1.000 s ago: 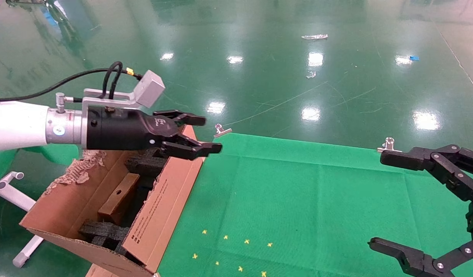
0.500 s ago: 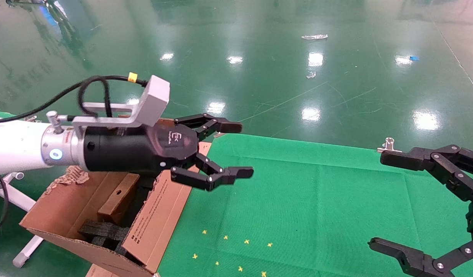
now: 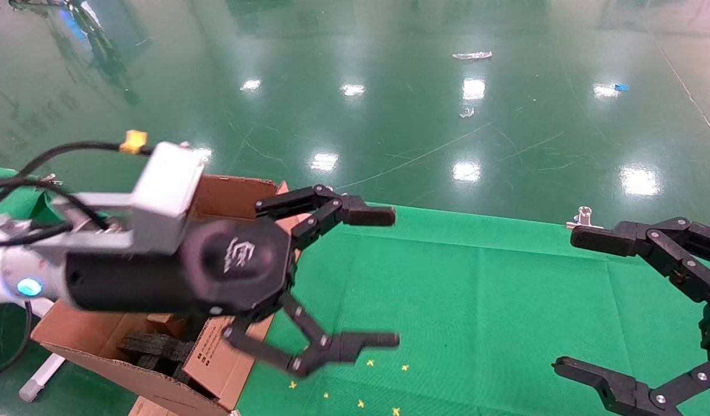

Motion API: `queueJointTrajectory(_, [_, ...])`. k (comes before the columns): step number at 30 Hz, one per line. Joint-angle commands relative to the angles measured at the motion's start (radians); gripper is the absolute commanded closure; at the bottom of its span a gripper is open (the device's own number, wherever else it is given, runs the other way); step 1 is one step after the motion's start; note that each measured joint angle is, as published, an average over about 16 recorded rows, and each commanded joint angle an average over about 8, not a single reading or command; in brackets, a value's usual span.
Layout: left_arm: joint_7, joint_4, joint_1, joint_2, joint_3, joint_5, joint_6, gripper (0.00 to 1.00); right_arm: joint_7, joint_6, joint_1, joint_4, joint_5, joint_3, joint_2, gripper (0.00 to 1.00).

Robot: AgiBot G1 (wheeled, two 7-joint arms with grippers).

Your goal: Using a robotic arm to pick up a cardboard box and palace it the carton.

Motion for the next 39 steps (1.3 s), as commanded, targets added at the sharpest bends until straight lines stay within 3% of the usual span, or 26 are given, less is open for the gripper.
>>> queueJointTrajectory(1, [0.007, -0.029, 0.028, 0.0, -0.034, -0.011, 0.009, 0.0, 0.0, 0.0, 0.0, 0.0, 0.0, 0.0, 0.0, 0.0])
queueJointTrajectory(39, [0.004, -0.01, 0.009, 0.0, -0.011, -0.004, 0.003, 0.0, 0.0, 0.0, 0.0, 0.0, 0.0, 0.0, 0.0, 0.0])
